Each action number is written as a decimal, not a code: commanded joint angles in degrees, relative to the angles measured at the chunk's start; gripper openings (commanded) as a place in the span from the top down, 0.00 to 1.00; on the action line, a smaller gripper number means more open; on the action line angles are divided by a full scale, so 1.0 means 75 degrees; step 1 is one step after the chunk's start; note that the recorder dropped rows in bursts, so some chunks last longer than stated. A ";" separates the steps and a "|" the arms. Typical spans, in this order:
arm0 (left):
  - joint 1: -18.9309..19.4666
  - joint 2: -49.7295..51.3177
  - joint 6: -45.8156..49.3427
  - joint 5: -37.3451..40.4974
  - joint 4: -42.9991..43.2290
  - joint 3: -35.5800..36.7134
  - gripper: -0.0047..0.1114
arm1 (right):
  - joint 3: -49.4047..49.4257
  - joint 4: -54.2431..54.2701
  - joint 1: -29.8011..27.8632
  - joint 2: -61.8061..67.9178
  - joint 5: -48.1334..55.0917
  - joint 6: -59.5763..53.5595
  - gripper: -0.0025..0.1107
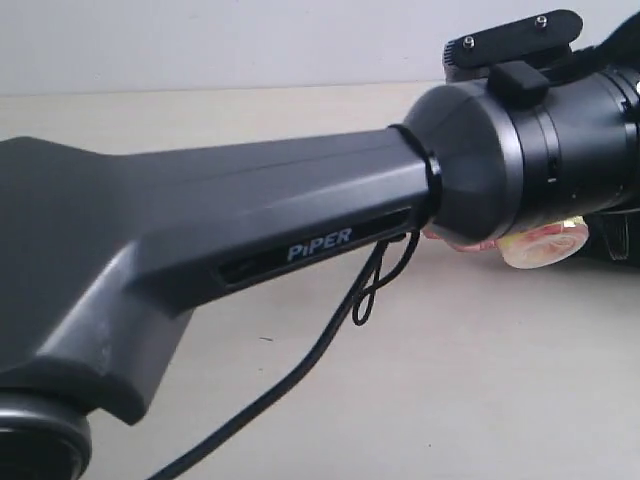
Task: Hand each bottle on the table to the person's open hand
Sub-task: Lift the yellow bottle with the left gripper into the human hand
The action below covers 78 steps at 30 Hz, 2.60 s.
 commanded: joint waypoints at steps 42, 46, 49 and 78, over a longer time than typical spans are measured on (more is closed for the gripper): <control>-0.0146 0.1169 -0.2894 0.0300 0.1916 -0.0046 0.96 | 0.0017 0.0016 -0.0016 -0.0025 -0.0044 0.0008 0.98; -0.0146 0.1256 -0.2826 0.0260 0.1916 -0.0046 0.96 | 0.0017 0.0016 -0.0016 -0.0025 -0.0044 0.0008 0.98; -0.0146 0.1310 -0.2826 0.0233 0.1901 -0.0046 0.96 | 0.0017 0.0016 -0.0016 -0.0025 -0.0044 0.0008 0.98; -0.0009 0.1314 -0.2777 -0.0080 0.1685 -0.0046 0.28 | 0.0017 0.0016 -0.0016 -0.0025 -0.0044 0.0008 0.98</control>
